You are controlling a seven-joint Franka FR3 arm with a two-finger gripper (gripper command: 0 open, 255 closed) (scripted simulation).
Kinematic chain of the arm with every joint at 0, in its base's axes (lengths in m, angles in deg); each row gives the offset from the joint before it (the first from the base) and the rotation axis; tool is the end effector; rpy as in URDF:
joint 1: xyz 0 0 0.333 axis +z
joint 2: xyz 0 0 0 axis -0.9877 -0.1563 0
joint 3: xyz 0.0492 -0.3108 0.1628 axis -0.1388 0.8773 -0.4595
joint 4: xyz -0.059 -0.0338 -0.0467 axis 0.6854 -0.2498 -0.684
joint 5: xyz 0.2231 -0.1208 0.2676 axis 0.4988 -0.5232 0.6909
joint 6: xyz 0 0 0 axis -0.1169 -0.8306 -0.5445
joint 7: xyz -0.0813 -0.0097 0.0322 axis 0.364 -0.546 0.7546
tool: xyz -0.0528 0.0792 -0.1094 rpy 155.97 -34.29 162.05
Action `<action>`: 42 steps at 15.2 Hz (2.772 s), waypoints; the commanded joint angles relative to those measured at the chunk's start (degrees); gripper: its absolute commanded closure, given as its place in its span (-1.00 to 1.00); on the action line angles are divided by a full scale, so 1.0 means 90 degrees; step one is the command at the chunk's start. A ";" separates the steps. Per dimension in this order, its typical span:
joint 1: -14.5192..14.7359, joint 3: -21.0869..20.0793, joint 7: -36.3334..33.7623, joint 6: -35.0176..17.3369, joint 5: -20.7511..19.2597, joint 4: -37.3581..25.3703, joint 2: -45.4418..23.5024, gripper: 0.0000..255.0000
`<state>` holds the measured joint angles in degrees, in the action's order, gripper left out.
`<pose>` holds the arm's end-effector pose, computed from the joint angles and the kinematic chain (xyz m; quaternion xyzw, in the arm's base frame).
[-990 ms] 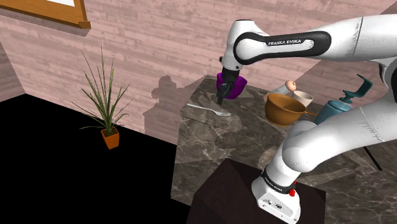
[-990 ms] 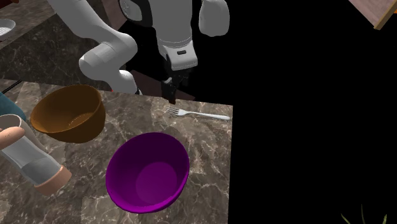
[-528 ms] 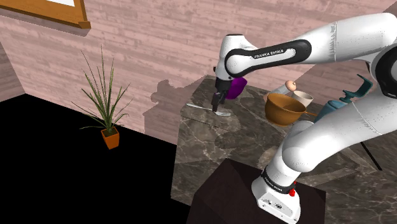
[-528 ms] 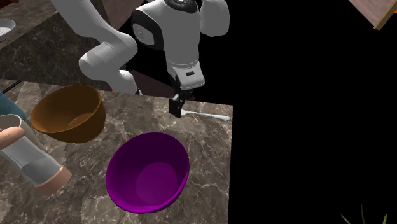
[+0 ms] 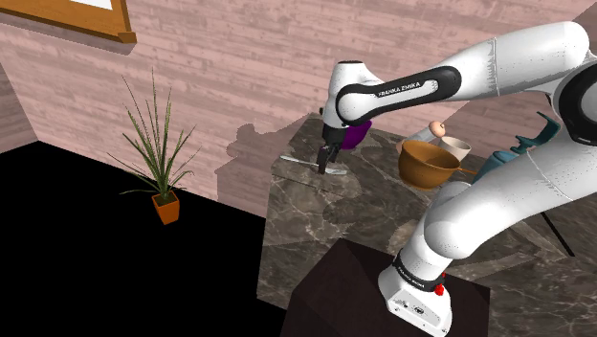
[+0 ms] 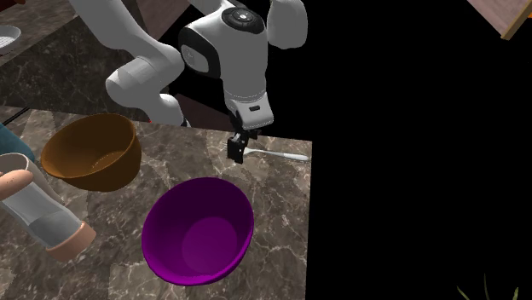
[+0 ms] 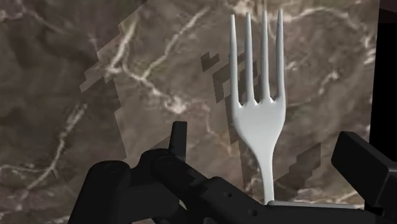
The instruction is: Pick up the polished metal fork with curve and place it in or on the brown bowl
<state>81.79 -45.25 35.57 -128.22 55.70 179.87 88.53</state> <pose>0.3499 -0.0330 0.4200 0.9968 0.0763 -0.0207 0.0105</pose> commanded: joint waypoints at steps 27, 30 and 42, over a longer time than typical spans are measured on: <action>0.0008 -0.0055 0.0031 0.1305 0.0041 -0.0921 0.0385 1.00; 0.0010 -0.0065 0.0038 0.1571 0.0049 -0.1148 0.0424 1.00; 0.0023 -0.0099 0.0067 0.2603 0.0079 -0.2160 0.0445 1.00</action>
<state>81.94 -46.05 36.23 -105.64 56.35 161.40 92.69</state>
